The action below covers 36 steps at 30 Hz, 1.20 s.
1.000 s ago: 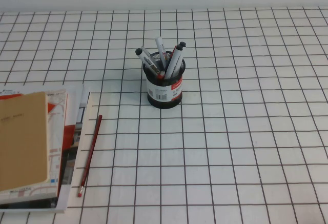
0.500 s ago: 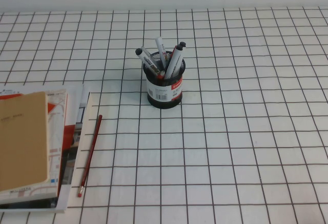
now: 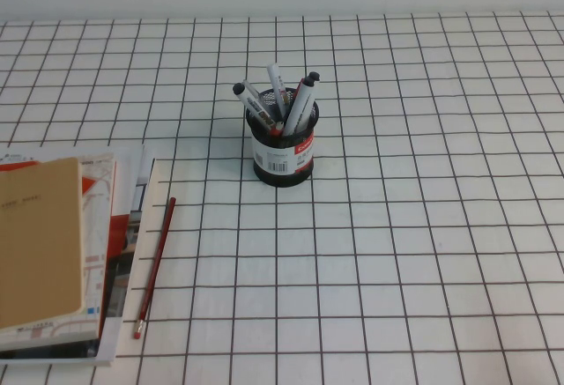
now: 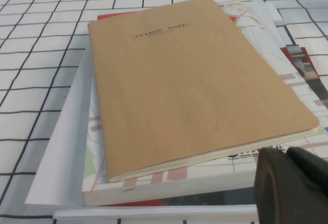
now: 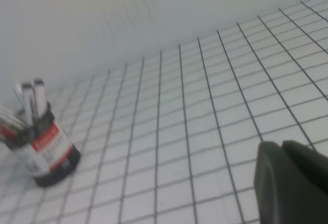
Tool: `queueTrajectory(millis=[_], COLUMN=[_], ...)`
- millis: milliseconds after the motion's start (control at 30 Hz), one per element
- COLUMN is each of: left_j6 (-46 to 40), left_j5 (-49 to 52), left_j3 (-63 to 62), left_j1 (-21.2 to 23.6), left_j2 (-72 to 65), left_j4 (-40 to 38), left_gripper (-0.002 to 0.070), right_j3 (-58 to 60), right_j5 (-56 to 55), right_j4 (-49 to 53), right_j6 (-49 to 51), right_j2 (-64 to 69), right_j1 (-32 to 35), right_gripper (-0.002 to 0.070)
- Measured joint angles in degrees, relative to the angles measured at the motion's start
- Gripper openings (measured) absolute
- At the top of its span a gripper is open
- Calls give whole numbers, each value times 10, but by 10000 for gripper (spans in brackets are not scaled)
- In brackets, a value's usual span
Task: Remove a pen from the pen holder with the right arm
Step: 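Take a marker out of the pen holder and lay it on the table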
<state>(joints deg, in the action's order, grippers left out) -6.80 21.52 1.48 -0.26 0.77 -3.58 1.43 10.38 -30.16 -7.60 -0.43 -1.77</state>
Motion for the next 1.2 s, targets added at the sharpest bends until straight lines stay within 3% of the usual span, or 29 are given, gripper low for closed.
queueTrajectory(millis=[167,367,800,1200], left_j6=[0,0,0,0], left_j5=[0,0,0,0], left_j3=[0,0,0,0], left_j1=[0,0,0,0], left_j2=[0,0,0,0], left_j4=[0,0,0,0], left_gripper=[-4,-4,-4,-4], right_j3=[0,0,-27,-244], right_j5=[-41,-48,32,183], right_j4=[-146,-189,-185,-87], right_j6=[0,0,0,-54], right_j2=[0,0,30,322], right_j1=[0,0,0,0], right_gripper=[-17,-16,-16,-16])
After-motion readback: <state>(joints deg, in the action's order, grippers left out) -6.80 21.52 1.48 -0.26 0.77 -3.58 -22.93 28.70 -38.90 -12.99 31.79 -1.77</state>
